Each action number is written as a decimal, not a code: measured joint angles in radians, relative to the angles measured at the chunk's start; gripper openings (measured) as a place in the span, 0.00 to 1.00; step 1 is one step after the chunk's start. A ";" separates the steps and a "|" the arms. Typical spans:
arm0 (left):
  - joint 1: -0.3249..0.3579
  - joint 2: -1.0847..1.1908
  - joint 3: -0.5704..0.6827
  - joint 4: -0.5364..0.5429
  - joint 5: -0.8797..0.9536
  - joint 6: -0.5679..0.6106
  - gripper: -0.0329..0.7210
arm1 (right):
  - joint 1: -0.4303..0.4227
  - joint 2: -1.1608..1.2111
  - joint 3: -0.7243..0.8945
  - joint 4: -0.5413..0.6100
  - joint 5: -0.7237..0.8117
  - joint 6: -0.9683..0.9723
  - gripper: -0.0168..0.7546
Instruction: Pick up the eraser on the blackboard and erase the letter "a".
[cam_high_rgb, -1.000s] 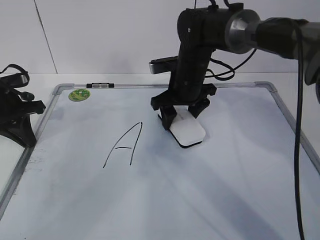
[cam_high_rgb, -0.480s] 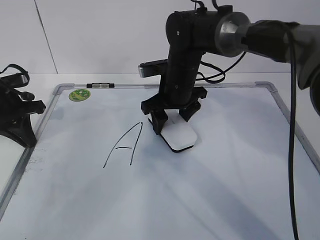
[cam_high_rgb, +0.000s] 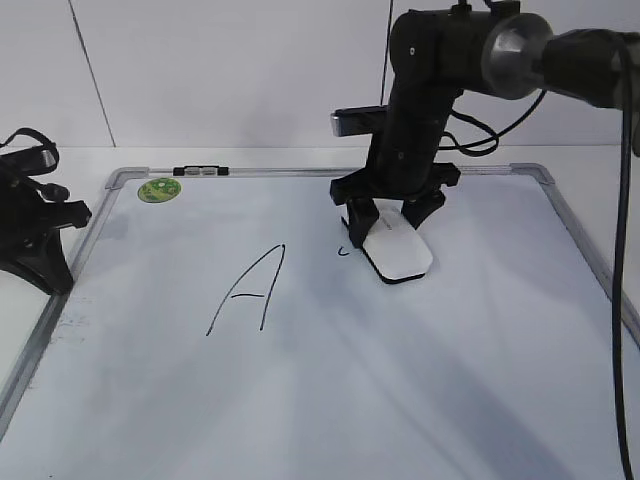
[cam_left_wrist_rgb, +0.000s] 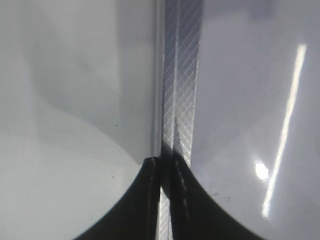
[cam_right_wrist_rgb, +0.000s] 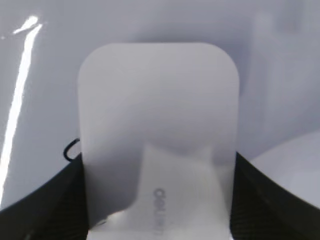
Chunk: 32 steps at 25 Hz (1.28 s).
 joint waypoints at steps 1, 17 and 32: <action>0.000 0.000 0.000 0.000 0.000 0.000 0.07 | -0.005 0.000 0.000 0.000 0.000 0.000 0.71; 0.000 0.000 0.000 0.000 0.000 0.000 0.07 | 0.057 0.000 0.000 -0.034 0.000 -0.011 0.71; 0.000 0.000 0.000 0.000 0.000 0.000 0.07 | 0.154 0.000 0.000 0.029 0.000 -0.035 0.71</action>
